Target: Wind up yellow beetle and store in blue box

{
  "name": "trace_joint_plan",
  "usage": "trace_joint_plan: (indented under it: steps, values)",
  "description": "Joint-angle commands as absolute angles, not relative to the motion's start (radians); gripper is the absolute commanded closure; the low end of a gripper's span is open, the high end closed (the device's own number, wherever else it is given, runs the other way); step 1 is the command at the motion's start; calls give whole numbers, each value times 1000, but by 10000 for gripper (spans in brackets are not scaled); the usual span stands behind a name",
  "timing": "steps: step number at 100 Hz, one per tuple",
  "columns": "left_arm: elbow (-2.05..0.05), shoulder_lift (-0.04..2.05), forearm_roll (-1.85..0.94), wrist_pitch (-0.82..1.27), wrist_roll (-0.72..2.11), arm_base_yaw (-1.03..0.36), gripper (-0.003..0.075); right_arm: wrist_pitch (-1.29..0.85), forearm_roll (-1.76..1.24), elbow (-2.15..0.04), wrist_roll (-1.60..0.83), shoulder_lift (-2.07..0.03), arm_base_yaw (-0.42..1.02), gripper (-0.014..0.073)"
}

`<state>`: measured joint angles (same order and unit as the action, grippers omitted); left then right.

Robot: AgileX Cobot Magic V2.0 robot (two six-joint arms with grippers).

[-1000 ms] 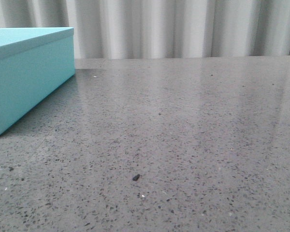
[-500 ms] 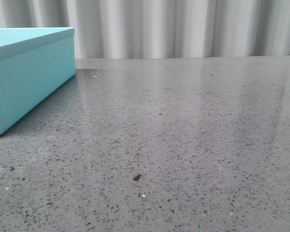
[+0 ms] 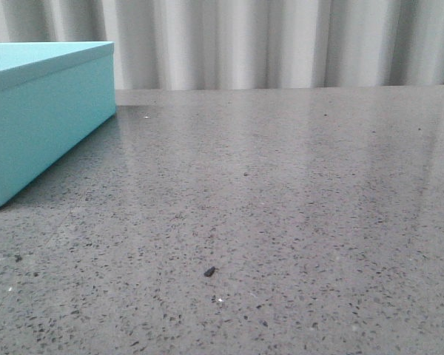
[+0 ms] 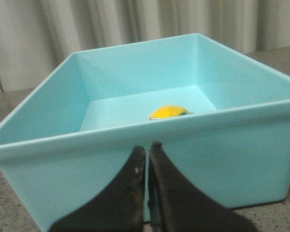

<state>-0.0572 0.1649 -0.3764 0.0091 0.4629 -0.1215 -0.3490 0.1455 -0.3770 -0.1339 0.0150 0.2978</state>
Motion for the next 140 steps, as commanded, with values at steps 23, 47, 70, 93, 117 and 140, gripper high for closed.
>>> trace_joint_plan:
  steps: [23, 47, 70, 93, 117, 140]
  values:
    - [14, -8, -323, -96, 462, -119, 741, -307, 159, -398, -141, 22, 297, 634]
    - [26, -35, -336, -6, 462, -119, 741, -368, 159, -397, -141, 22, 297, 634]
    - [26, -35, -336, 195, 462, -119, 741, -377, 159, -397, -141, 22, 297, 634]
    - [26, -35, -336, 304, 462, -119, 741, -394, 159, -397, -141, 22, 297, 634]
    - [26, -35, -336, 304, 462, -119, 741, -403, 159, -397, -141, 22, 297, 634]
    - [26, -35, -336, 304, 462, -119, 741, -403, 159, -397, -141, 22, 297, 634]
